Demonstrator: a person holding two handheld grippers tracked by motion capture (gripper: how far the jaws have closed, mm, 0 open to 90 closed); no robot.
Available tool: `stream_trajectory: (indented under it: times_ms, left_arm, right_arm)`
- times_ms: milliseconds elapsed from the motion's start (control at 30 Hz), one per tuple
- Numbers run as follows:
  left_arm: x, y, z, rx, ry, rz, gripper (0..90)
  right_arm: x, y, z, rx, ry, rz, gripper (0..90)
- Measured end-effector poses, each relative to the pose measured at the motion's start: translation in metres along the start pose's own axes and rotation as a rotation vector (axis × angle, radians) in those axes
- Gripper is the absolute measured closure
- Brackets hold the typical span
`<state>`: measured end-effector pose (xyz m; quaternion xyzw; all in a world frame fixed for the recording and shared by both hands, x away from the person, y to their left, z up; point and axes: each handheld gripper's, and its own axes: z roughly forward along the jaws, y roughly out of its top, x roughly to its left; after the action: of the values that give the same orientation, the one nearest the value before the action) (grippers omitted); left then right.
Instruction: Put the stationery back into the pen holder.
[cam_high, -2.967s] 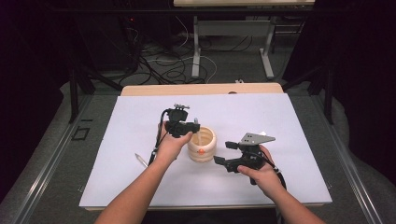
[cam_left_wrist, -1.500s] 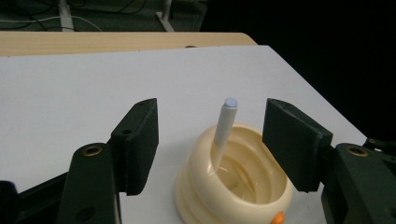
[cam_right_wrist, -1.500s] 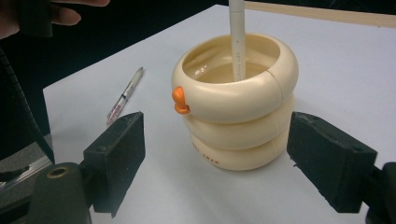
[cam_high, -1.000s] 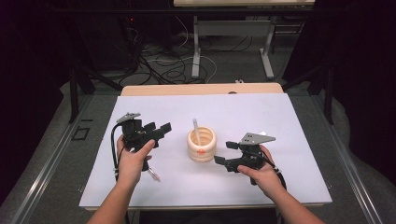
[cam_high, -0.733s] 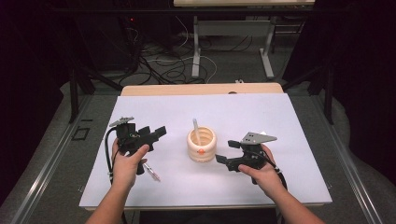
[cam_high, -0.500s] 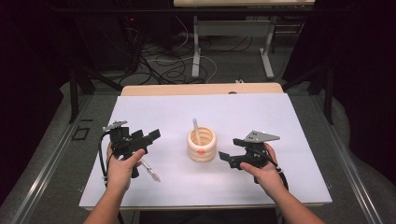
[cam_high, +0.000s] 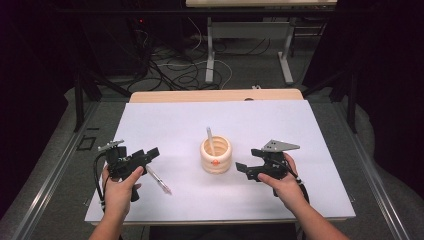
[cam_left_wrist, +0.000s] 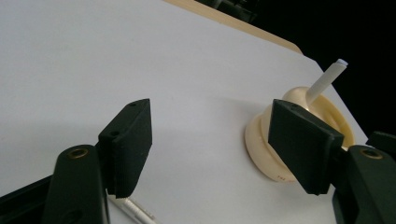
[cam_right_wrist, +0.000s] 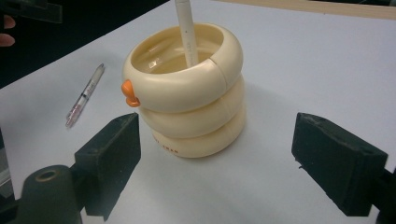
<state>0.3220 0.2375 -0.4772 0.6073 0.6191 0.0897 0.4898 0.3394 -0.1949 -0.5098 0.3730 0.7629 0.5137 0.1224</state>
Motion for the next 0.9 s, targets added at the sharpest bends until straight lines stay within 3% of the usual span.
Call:
stream_trajectory:
  times_ms: [67,267,467,633,733,767,800,900]
  left_arm:
    - [0.000,-0.001,-0.002,0.027,0.017,-0.017,34.7]
    - [0.006,-0.005,-0.001,0.043,0.046,-0.068,34.8]
    - [0.006,-0.009,0.003,0.087,0.060,-0.162,35.7]
    - [0.000,-0.012,0.005,0.130,0.130,-0.177,38.6]
    - [0.000,-0.015,0.009,0.165,0.152,-0.189,41.4]
    - [0.001,-0.017,0.010,0.168,0.156,-0.192,41.9]
    - [0.001,-0.018,0.012,0.171,0.160,-0.212,43.2]
    - [0.005,-0.020,0.015,0.209,0.176,-0.219,45.9]
  right_arm:
    - [0.000,0.000,0.000,0.001,0.000,0.003,15.4]
    - [0.000,-0.001,0.000,-0.001,-0.002,0.024,15.4]
    - [-0.001,-0.001,0.000,0.003,-0.003,0.024,15.4]
    - [-0.002,-0.001,0.000,0.005,-0.007,0.021,15.4]
    - [-0.002,-0.001,-0.001,-0.004,-0.006,0.023,15.4]
    - [-0.002,0.000,-0.003,0.021,-0.012,0.024,15.3]
    - [-0.002,0.000,-0.003,0.020,-0.010,0.021,15.3]
    - [-0.002,-0.001,0.000,-0.002,-0.009,0.023,15.4]
